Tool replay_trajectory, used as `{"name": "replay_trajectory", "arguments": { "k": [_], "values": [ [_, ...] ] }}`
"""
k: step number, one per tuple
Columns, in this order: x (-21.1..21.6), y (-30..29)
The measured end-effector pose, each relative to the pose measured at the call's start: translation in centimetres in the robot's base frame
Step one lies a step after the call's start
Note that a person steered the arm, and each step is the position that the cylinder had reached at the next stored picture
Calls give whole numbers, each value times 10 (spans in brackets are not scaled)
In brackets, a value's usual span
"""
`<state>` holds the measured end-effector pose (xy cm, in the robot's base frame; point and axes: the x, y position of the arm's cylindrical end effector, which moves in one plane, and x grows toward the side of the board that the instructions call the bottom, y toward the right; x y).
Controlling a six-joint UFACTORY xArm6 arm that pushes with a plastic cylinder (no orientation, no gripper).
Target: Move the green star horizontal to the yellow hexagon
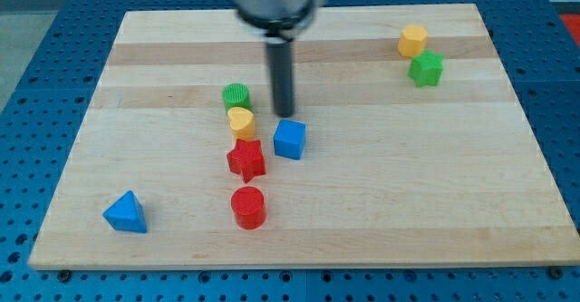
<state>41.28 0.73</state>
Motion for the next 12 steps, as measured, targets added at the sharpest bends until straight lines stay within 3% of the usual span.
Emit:
{"name": "replay_trajectory", "arguments": {
  "k": [1, 2, 3, 4, 6, 9, 10, 11, 12],
  "values": [
    [-4, 126],
    [7, 179],
    [9, 186],
    [-39, 227],
    [-53, 222],
    [-49, 77],
    [-45, 57],
    [4, 140],
    [-4, 205]
  ]
}}
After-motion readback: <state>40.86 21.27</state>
